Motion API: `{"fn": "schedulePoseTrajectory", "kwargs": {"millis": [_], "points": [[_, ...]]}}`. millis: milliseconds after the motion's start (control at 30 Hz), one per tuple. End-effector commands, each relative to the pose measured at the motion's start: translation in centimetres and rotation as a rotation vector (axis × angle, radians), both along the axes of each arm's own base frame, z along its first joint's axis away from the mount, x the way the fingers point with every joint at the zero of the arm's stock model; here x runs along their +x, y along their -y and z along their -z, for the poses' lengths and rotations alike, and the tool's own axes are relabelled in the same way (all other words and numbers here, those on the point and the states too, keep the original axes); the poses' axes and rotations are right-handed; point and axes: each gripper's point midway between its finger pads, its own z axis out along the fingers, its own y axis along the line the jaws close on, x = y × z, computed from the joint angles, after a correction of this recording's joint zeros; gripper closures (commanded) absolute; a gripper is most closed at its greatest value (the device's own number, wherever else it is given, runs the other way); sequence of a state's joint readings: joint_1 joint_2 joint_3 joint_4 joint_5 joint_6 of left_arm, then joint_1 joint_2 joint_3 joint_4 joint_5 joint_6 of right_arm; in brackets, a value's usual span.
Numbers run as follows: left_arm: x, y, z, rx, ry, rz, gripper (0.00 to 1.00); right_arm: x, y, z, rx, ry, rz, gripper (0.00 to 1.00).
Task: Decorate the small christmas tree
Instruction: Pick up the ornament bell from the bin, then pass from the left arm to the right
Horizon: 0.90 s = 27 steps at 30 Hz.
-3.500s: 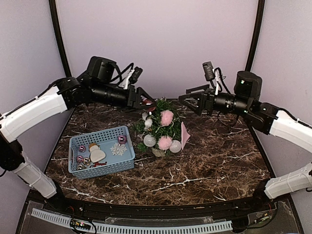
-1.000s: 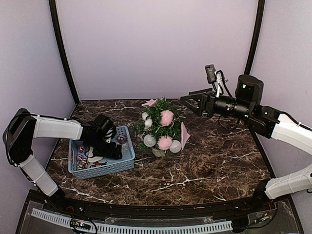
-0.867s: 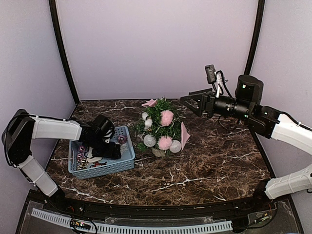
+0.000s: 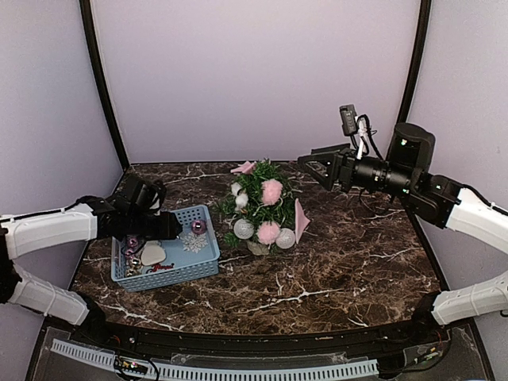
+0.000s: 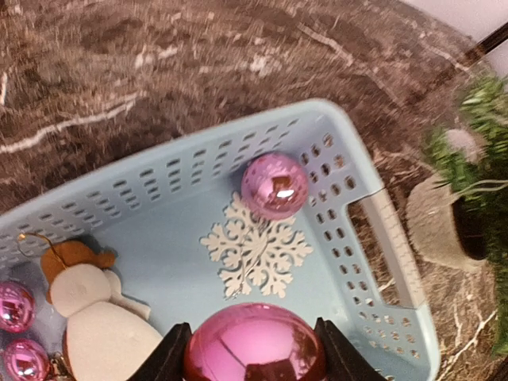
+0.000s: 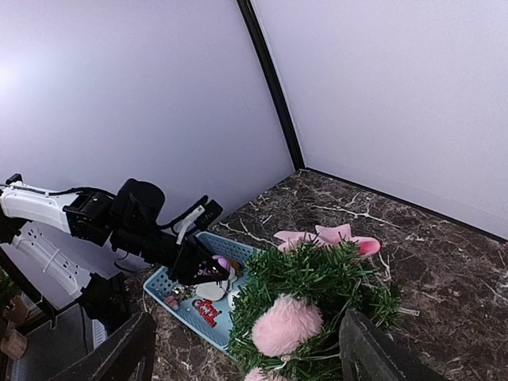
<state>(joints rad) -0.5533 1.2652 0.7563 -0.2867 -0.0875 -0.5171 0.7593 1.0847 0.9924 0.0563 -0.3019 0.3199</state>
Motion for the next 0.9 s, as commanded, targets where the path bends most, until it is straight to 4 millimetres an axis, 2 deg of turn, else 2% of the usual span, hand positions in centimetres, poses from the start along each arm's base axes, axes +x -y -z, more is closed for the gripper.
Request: {"fn": "schedulePoseTrajectory", "kwargs": {"millis": [0,100,133,267,300,367,400,433,467,500,600,633,733,867], "points": [[-0.8,-0.8,-3.4,0.004,0.102,0.037,0.58,-0.5,0.0,-1.6,0.046,0.015,-0.008,0.20],[-1.9,0.0,-6.3,-0.054,0.150,0.118,0.58,-0.5,-0.3,-1.7,0.039,-0.005,-0.019,0.20],[-2.6,1.0,-7.1,-0.089,0.158,0.189,0.59,-0.6,-0.5,-1.9,0.034,-0.012,-0.027,0.20],[-5.2,4.2,-13.3,-0.212,0.297,0.434,0.59,-0.4,-1.6,-1.2,-0.051,-0.129,-0.043,0.20],[-6.1,5.0,-15.4,-0.223,0.355,0.497,0.59,-0.3,-2.0,-1.0,-0.081,-0.171,-0.044,0.20],[-7.7,6.4,-18.0,-0.213,0.415,0.591,0.59,-0.2,-2.8,-0.8,-0.127,-0.259,-0.046,0.21],[-8.5,7.3,-18.6,-0.189,0.431,0.628,0.59,-0.4,-3.3,-0.8,-0.145,-0.299,-0.060,0.21],[-8.9,7.8,-19.4,-0.155,0.436,0.661,0.59,-0.7,-3.9,-1.7,-0.144,-0.323,-0.077,0.21],[-9.3,8.9,-19.0,-0.118,0.423,0.693,0.59,-1.2,-4.6,-1.6,-0.160,-0.355,-0.099,0.21],[-9.7,9.4,-20.2,-0.099,0.439,0.721,0.59,-1.6,-5.2,-1.8,-0.168,-0.385,-0.115,0.21],[-11.0,12.7,-21.5,-0.037,0.481,0.813,0.59,-3.2,-7.2,-1.8,-0.178,-0.474,-0.191,0.20],[-10.9,13.1,-21.7,-0.003,0.505,0.822,0.59,-3.7,-8.0,-1.2,-0.187,-0.516,-0.223,0.20],[-12.3,16.2,-22.8,0.037,0.545,0.917,0.59,-5.4,-9.7,-0.1,-0.198,-0.603,-0.295,0.20],[-13.2,18.4,-23.6,0.086,0.576,0.996,0.59,-7.5,-10.9,0.3,-0.194,-0.666,-0.367,0.19]]}}
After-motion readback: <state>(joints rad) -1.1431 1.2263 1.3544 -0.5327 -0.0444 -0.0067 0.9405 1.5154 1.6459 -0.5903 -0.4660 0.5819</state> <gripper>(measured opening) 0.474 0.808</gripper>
